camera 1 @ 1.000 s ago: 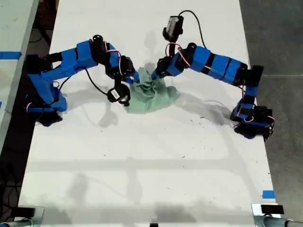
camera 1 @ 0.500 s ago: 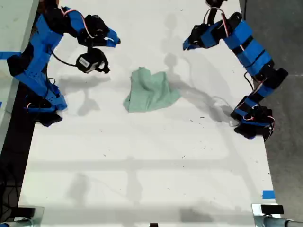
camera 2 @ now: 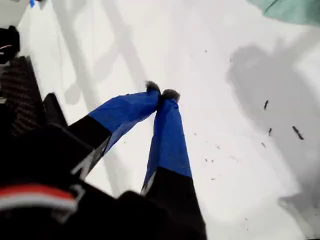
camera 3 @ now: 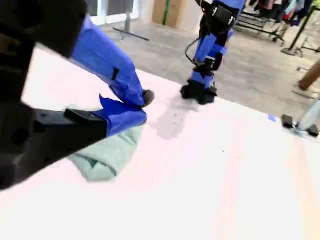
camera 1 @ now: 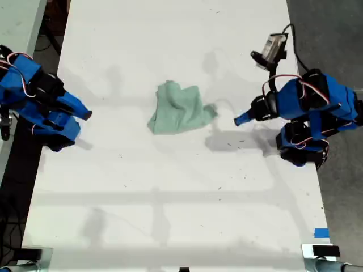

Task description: Fold t shirt

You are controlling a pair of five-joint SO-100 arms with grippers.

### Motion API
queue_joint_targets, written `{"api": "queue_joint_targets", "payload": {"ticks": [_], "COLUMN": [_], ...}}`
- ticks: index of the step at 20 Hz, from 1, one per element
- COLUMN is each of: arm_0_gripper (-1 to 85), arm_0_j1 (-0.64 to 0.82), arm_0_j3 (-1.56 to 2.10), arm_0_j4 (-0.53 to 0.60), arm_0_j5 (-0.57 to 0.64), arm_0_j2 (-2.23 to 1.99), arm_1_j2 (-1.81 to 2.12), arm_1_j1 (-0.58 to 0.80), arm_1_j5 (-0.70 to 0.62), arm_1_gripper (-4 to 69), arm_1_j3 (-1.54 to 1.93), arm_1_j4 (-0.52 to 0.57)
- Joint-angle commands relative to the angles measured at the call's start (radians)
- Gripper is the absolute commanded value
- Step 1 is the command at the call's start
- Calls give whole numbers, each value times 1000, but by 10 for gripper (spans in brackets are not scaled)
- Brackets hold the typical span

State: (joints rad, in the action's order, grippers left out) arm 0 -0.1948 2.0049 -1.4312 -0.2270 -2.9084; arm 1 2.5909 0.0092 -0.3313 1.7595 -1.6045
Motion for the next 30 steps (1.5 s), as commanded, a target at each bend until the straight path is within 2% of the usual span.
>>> {"api": "queue_joint_targets", "payload": {"ticks": [1,2,3,4,5,7,8,10,11,12,13,14,15,16,20,30], "arm_0_gripper": [-2,1,1,1,1,13,53,120,121,126,126,126,126,125,125,125], "arm_0_j1": [-43,-54,-115,-141,-135,-115,-103,-55,0,37,57,64,66,66,63,63], "arm_0_j3": [476,716,788,910,1006,1046,1060,1114,1138,1141,1135,1132,1132,1132,1132,1131], "arm_0_j4": [201,347,364,449,474,390,356,362,328,348,348,348,347,347,347,347], "arm_0_j5": [-66,-32,-37,-35,-37,-35,-28,104,224,396,486,511,511,511,511,511], "arm_0_j2": [-528,-704,-666,-643,-687,-690,-692,-695,-695,-695,-695,-695,-695,-695,-695,-695], "arm_1_j2": [261,298,336,407,557,930,910,919,919,919,919,916,916,916,916,916], "arm_1_j1": [-126,-147,-175,-192,-199,-199,-216,-218,-207,-170,-124,-121,-146,-152,-175,-173], "arm_1_j5": [130,156,169,175,175,204,216,216,213,239,167,135,176,149,-147,-129], "arm_1_gripper": [16,16,16,16,16,16,16,15,15,15,15,15,31,90,98,96], "arm_1_j3": [291,382,472,575,718,1011,1025,1143,1186,1233,1293,1321,1321,1321,1321,1321], "arm_1_j4": [101,120,163,225,288,319,285,304,264,193,179,204,206,206,206,206]}}
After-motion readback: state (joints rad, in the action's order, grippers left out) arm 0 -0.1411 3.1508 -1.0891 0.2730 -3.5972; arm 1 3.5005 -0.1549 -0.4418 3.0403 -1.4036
